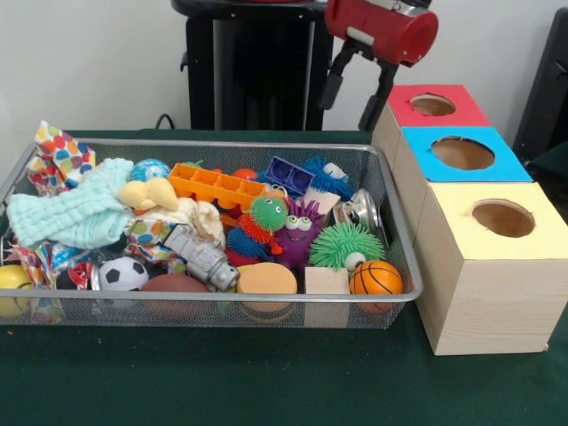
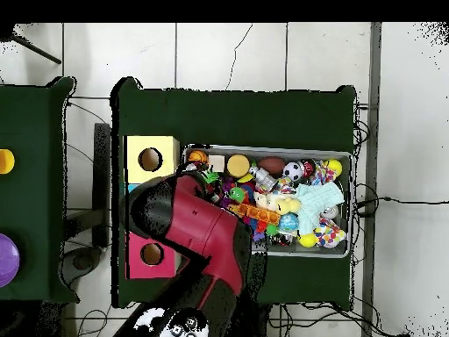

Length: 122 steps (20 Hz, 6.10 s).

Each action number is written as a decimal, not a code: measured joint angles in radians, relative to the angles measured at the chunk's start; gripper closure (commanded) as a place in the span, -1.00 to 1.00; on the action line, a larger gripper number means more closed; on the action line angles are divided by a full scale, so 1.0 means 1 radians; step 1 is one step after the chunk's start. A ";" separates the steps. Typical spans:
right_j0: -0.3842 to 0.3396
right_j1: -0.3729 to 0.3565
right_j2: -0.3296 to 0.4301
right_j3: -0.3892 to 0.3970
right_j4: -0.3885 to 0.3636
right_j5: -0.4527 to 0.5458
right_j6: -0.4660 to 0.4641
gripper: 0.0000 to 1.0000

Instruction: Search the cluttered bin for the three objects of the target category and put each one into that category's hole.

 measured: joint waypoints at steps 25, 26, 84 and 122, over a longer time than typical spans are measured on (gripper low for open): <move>-0.295 -0.038 0.223 0.028 -0.500 -0.257 0.000 -1.00; -0.304 -0.038 0.231 0.029 -0.511 -0.257 0.000 -1.00; -0.736 0.126 0.605 -0.123 -1.107 -0.304 0.000 -1.00; -0.506 0.251 0.326 -0.170 -0.855 -0.281 0.000 -1.00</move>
